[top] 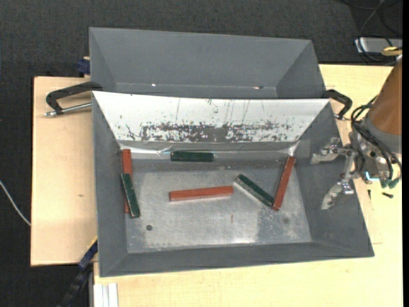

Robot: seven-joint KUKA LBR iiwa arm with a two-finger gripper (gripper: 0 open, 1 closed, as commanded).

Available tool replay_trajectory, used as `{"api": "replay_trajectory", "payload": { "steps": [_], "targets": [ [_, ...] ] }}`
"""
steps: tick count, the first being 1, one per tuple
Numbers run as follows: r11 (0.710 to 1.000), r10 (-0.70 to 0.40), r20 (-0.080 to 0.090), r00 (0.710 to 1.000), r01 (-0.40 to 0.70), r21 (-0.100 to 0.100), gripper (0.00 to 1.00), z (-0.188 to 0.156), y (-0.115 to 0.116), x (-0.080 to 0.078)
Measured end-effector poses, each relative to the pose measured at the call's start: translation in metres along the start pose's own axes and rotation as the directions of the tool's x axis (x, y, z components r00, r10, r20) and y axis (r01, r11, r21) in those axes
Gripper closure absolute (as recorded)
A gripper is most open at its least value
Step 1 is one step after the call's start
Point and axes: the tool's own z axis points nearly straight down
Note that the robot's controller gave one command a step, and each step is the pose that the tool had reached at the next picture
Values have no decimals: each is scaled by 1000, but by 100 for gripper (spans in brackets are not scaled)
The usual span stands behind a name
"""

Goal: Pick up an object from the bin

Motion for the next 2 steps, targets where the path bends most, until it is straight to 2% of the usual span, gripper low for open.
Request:
{"api": "replay_trajectory", "payload": {
  "steps": [1,2],
  "targets": [
    [1000,-3,9,1000,3,2,0,-5,1,-2],
    [998,-62,14,998,62,4,0,54,25,-12]
  ]
}}
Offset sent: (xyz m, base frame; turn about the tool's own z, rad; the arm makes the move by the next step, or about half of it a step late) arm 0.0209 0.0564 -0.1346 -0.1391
